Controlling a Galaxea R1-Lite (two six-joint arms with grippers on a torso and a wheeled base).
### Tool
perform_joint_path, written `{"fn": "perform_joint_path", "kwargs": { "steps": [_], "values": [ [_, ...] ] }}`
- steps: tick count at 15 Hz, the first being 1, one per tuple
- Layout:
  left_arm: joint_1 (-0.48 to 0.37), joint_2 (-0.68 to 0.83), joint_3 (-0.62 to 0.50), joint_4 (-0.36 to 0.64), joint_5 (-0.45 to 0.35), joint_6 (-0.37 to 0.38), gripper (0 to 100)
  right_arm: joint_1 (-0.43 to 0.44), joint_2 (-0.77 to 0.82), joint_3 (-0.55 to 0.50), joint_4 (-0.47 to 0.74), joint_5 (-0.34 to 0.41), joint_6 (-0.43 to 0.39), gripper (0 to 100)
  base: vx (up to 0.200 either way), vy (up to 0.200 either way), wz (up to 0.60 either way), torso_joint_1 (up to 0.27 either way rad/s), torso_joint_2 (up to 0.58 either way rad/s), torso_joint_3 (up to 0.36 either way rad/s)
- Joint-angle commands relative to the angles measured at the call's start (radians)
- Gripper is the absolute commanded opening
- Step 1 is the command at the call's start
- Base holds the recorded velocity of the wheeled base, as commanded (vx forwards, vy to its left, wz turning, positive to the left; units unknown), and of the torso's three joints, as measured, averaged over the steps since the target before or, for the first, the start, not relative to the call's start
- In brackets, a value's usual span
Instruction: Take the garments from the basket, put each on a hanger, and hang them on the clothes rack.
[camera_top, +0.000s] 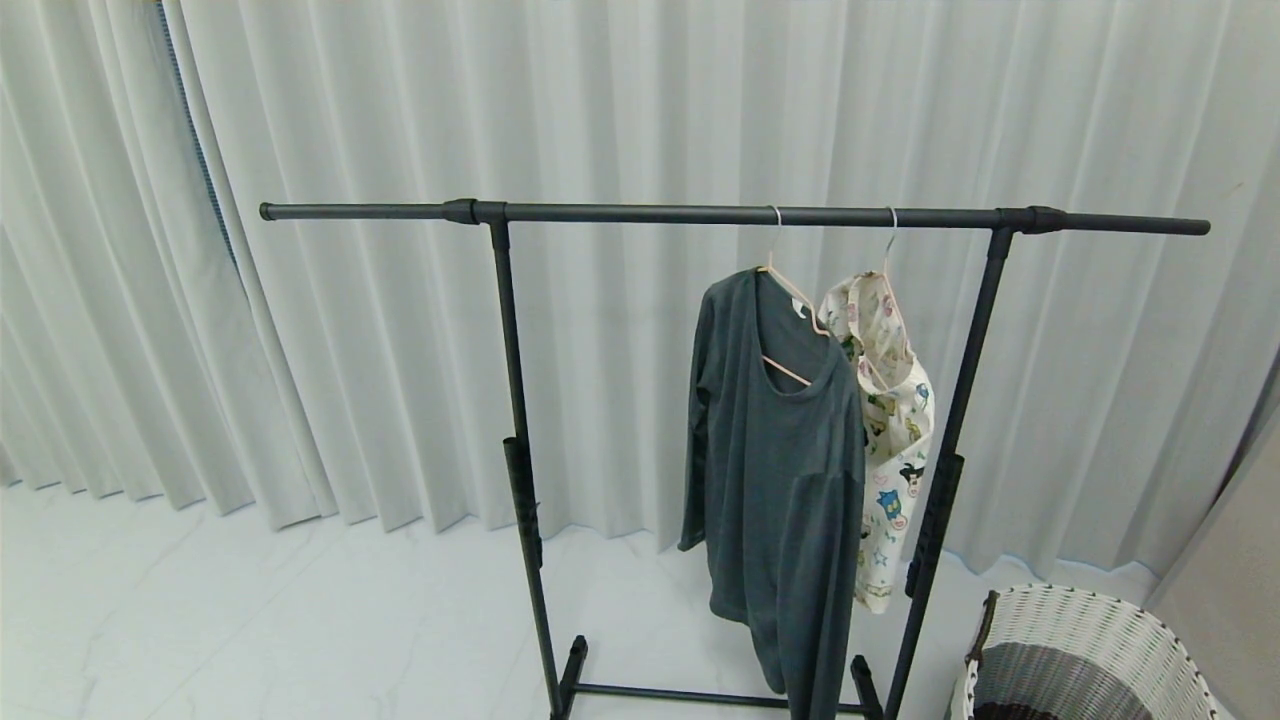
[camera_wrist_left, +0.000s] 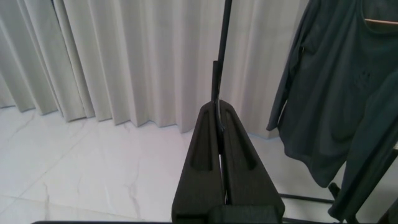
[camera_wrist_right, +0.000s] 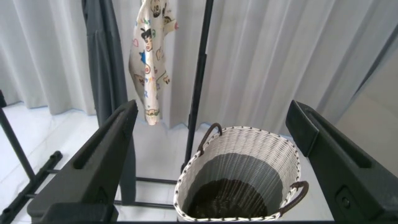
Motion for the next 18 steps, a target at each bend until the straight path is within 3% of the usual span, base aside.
{"fn": "perform_joint_path", "kwargs": {
  "steps": [1, 18],
  "values": [
    [0.000, -0.002, 0.000, 0.000, 0.000, 0.000, 0, 0.000, 0.000, 0.000, 0.000, 0.000, 0.000, 100, 0.000, 0.000, 0.00, 0.000, 0.00, 0.000],
    [0.000, 0.000, 0.000, 0.000, 0.000, 0.000, 0, 0.000, 0.000, 0.000, 0.000, 0.000, 0.000, 100, 0.000, 0.000, 0.00, 0.000, 0.00, 0.000]
  ]
}}
